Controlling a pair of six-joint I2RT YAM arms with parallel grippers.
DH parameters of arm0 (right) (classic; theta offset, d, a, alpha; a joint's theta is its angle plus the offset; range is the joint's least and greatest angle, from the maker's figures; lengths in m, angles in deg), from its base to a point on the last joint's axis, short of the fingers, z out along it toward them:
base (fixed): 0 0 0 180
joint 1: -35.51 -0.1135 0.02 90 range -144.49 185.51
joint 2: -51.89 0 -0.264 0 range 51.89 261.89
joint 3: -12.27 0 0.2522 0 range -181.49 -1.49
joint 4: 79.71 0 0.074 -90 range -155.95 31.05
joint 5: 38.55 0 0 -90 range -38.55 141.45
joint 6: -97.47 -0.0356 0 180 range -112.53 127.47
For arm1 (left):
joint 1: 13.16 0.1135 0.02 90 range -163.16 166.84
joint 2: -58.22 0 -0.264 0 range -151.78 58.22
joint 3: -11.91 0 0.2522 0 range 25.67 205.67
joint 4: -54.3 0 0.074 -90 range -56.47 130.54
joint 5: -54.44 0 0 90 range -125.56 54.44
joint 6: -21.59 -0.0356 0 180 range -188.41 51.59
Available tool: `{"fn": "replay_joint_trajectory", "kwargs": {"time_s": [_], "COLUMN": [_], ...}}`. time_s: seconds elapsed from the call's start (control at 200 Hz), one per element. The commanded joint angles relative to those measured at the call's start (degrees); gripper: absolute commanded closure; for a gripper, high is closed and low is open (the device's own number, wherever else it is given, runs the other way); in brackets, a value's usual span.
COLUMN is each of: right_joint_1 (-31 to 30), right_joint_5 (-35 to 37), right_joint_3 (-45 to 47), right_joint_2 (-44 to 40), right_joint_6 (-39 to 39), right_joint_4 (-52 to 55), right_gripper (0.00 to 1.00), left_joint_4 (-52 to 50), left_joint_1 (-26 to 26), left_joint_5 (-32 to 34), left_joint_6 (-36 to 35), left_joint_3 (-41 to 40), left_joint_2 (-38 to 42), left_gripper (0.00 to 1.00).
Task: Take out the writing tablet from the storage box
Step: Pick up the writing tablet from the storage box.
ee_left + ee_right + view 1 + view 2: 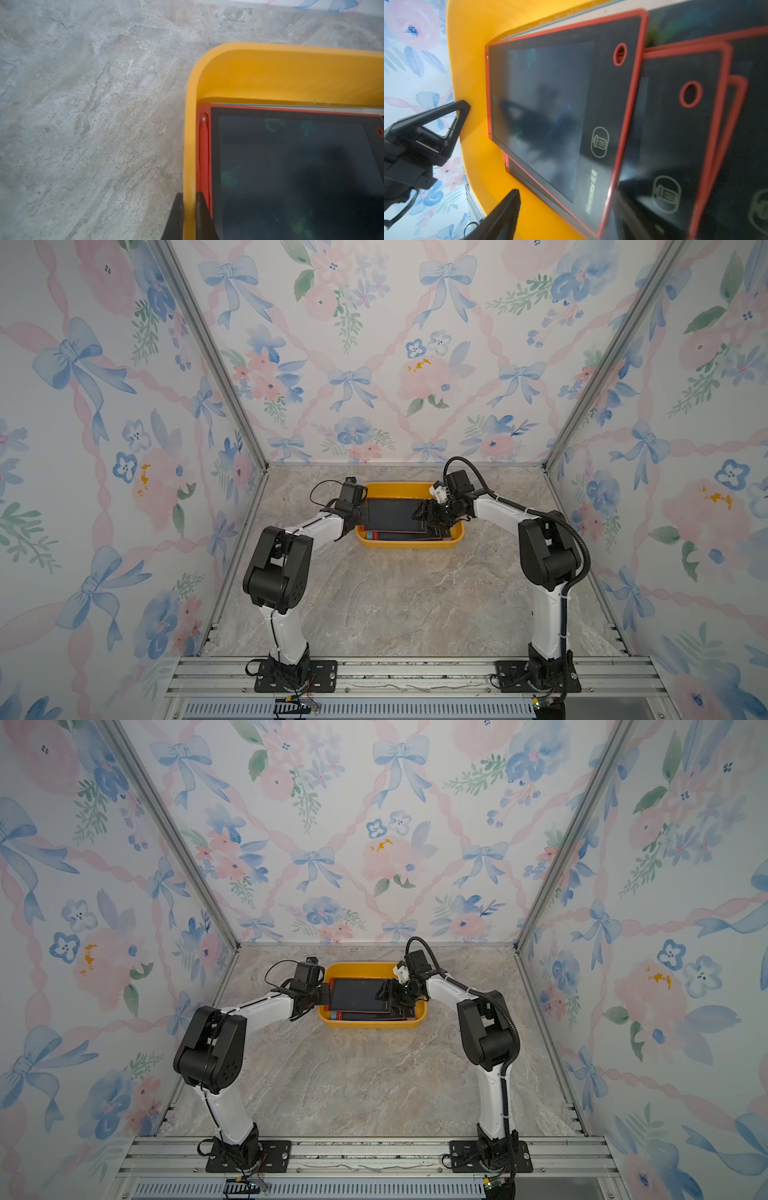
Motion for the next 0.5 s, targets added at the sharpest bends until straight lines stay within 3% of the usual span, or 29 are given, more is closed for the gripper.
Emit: {"fn": "replay_joint_trajectory", "kwargs": {"time_s": [0.0,0.315,0.495], "right_joint_1": [-0.6,0.2,0.2], "right_joint_5": [-3.5,-10.0,-9.1], "right_joint_3": [1.6,8.1,9.5], "right_joint_2": [3.2,2.2,1.3], "right_joint_6": [-3.8,-12.4,-11.3], "right_joint_4": [-4.1,-19.7,-19.8], "right_gripper": [0.28,0.3,0.32], "left_joint_4": [-1.4,-1.5,-1.4], "left_joint_1": [-0.4,-0.4,-0.3], "left_joint_5": [-4.3,-4.4,-4.2], "left_joint_6": [0.2,0.4,0.3], "left_joint_3": [0.2,0.3,0.2], "left_joint_2": [-2.1,-2.3,-2.2], "left_gripper": [1.0,1.0,1.0]}}
